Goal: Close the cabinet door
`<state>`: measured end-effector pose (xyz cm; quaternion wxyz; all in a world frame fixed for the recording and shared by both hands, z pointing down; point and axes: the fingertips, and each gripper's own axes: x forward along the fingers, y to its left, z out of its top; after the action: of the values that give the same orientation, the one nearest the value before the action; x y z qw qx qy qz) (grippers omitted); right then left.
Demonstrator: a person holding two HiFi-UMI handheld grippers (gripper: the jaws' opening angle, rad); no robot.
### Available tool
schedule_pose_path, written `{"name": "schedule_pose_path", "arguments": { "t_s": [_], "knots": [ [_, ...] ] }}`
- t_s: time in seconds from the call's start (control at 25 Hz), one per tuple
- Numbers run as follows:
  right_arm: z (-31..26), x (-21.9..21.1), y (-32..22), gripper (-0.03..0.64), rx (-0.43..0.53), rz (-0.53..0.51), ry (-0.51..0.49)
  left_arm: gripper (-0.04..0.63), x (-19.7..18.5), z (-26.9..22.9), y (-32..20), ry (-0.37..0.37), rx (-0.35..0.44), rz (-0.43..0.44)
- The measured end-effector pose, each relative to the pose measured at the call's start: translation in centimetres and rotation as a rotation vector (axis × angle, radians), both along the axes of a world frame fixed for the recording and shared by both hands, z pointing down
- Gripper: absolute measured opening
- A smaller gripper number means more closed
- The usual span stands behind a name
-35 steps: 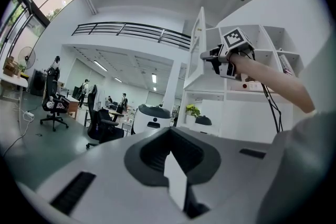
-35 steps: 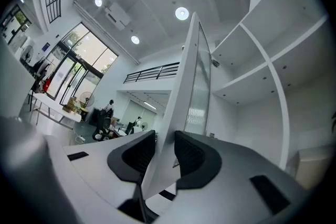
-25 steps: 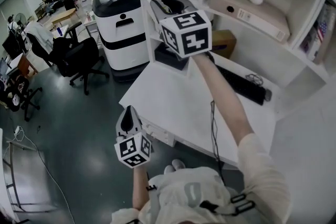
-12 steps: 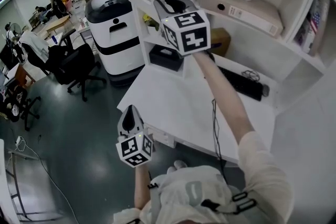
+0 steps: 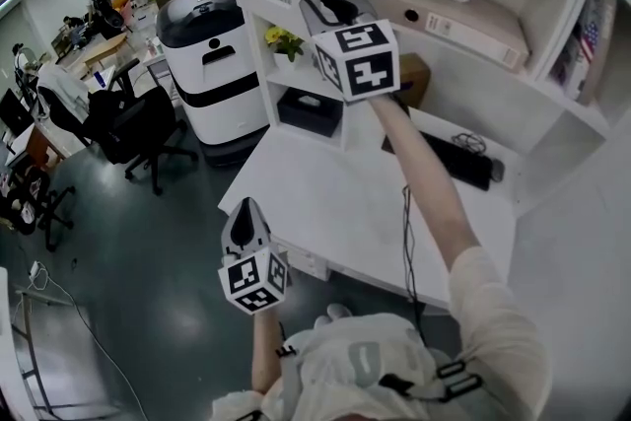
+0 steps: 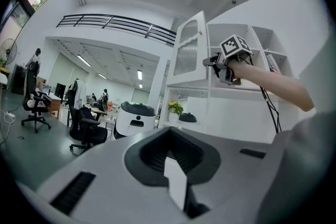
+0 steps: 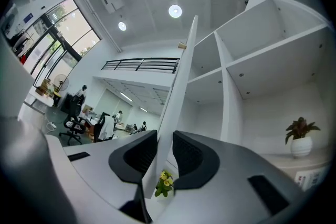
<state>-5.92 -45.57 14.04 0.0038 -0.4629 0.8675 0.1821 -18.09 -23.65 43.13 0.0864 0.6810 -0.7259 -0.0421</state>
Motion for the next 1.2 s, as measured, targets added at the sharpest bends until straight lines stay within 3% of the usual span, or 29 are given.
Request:
{"name": "schedule_pose_path", "arguments": {
  "t_s": [0.76,1.2],
  "knots": [
    [0.0,2.4,-3.0,0.104,0.034,0.140,0.011,0.005,0.3,1.7,-1.7,0.023,-0.032,0.031],
    [0.0,3.9,-5.4,0.115,-0.017,0.194,0.005,0.005,0.9,2.2,-3.2,0.022,-0.044,0.050]
  ]
}}
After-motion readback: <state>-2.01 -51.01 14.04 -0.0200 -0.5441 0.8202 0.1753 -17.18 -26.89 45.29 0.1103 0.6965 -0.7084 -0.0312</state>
